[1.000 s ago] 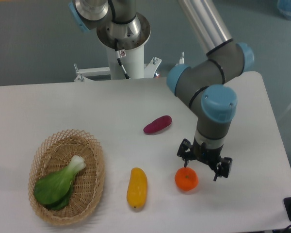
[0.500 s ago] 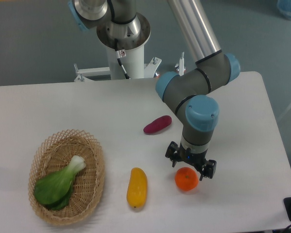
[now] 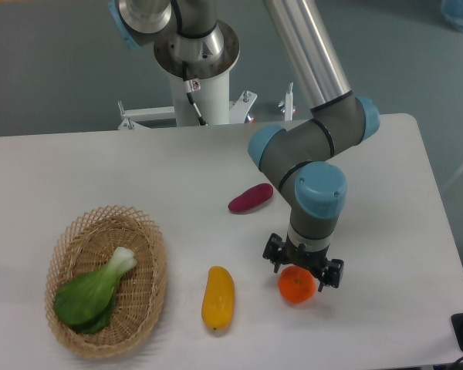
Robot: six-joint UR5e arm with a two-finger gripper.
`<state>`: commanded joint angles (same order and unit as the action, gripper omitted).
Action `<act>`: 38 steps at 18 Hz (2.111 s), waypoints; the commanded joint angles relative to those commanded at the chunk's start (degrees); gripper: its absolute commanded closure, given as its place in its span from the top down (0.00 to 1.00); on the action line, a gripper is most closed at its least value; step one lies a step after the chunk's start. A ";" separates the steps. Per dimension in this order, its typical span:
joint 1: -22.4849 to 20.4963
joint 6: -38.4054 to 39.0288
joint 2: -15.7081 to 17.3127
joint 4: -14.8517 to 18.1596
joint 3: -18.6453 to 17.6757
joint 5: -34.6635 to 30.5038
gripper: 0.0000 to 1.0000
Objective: Pick up the orange from the table
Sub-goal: 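Lower the gripper around the orange, fingers straddling it, then close the gripper fingers on the orange, then lift the gripped orange up off the table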
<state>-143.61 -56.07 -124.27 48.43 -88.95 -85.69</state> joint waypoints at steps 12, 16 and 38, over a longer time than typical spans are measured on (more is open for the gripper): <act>0.88 0.35 -1.67 -0.44 0.26 -3.61 1.00; 1.32 1.49 -2.11 -1.67 0.09 -3.61 1.00; 0.88 0.70 6.49 7.97 6.32 -3.35 0.67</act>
<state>-142.73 -55.37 -117.79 56.40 -82.62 -89.03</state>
